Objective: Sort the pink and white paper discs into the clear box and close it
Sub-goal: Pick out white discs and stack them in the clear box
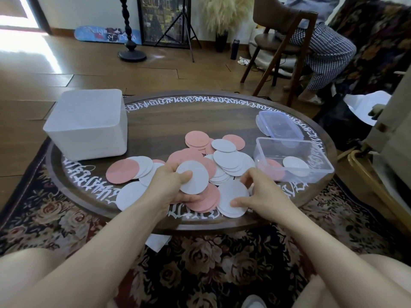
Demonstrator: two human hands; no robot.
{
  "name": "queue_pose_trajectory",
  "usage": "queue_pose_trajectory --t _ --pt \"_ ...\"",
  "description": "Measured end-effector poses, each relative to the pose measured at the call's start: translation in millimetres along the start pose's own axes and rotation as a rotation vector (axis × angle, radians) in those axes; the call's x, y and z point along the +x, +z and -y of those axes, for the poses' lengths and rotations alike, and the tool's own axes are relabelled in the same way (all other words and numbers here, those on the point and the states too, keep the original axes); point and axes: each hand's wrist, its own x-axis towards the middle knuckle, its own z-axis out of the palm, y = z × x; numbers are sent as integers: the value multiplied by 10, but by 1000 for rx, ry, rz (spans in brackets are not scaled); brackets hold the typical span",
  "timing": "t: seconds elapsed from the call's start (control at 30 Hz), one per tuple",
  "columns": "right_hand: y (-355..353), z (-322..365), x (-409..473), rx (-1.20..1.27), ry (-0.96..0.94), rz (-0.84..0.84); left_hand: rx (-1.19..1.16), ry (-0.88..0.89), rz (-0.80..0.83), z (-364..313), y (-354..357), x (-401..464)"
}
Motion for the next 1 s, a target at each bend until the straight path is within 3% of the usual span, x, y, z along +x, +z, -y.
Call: queue_pose_trajectory --t 0.23,0.5,0.7,1.0 --pt "-17 -35 91 118 26 -86 -11 -2 24 1 26 -12" --pt "-63 -66 90 64 -12 -170 4 11 3 13 16 -6" --pt "-121 1 71 297 -17 -272 -13 7 30 7 27 -45" --pt "-99 97 40 663 70 -61 -15 27 83 3 46 -53"
